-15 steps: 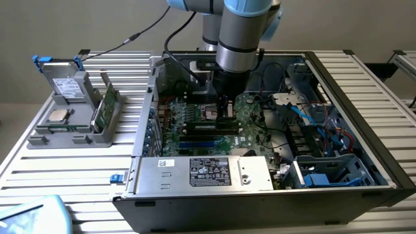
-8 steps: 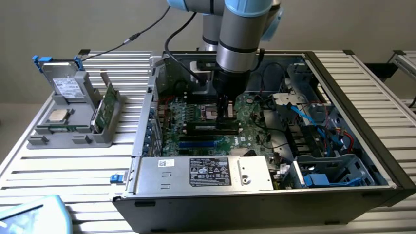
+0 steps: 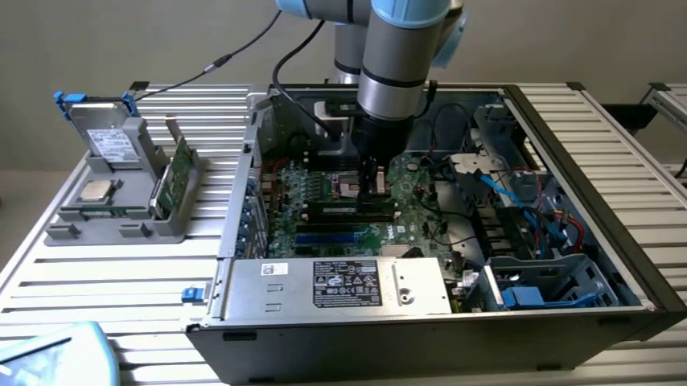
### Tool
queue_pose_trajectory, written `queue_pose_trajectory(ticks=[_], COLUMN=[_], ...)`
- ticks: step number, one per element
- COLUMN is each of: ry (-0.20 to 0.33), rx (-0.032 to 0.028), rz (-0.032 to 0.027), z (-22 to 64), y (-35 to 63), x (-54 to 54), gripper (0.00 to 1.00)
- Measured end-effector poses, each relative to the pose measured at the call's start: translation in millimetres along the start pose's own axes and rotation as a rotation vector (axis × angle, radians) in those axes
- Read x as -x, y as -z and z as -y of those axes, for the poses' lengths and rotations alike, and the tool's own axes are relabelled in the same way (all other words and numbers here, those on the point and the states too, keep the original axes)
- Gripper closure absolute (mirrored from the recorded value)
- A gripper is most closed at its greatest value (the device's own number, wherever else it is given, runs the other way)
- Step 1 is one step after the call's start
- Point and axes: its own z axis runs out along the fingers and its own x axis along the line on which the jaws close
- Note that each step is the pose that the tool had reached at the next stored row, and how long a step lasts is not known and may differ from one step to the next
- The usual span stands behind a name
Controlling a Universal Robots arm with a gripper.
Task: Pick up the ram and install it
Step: 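Insert the ram into the slot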
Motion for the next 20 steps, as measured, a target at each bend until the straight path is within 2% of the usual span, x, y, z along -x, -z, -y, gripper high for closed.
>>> queue_pose_trajectory(ticks=[15, 20], ry=[-0.006, -0.006], rx=[0.0005, 0.0016], rz=[-0.0018, -0.0041], z=[0.1, 0.2], y=[-1.2, -1.6], x=[1.5, 1.5], gripper=[0.86, 0.86])
